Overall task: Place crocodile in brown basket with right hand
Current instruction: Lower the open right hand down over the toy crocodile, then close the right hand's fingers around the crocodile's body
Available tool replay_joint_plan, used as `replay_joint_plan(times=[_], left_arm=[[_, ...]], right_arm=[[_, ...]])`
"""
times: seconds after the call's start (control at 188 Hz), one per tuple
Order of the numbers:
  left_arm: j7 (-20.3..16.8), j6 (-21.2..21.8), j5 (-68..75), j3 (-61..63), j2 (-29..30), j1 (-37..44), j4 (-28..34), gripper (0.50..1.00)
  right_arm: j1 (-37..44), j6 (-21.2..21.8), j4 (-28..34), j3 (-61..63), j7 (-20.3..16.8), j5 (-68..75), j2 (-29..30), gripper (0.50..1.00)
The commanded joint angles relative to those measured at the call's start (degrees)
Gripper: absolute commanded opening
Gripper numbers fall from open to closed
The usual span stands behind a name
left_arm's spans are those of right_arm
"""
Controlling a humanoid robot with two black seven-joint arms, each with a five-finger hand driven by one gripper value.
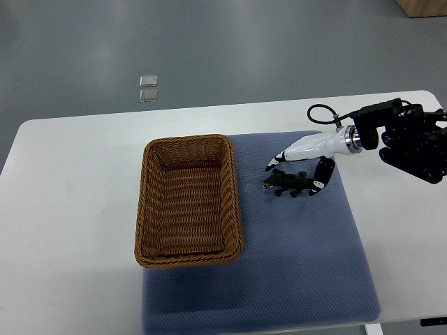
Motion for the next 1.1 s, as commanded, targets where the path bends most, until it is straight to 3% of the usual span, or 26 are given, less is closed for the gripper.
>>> replay_joint_plan(times=[0.0,0.393,0.727,1.093], left_arm=[[0.0,0.0,0.0,0.0,0.0,0.0,0.0,1.0],[0.0,0.0,0.0,0.0,0.0,0.0,0.0,1.0],[0.0,0.0,0.0,0.0,0.0,0.0,0.0,1.0],[0.0,0.0,0.0,0.0,0.0,0.0,0.0,1.0]], right_arm=[[-0.3,-0.4,-0.1,0.0,0.0,0.0,0.0,0.924],[-1.7,-3.5,-0.7,0.0,0.0,0.0,0.0,0.909],[-1.9,-3.6,-0.7,0.0,0.0,0.0,0.0,0.756],[-1.4,-3.6,-0.7,0.1,0.0,0.0,0.3,0.654]])
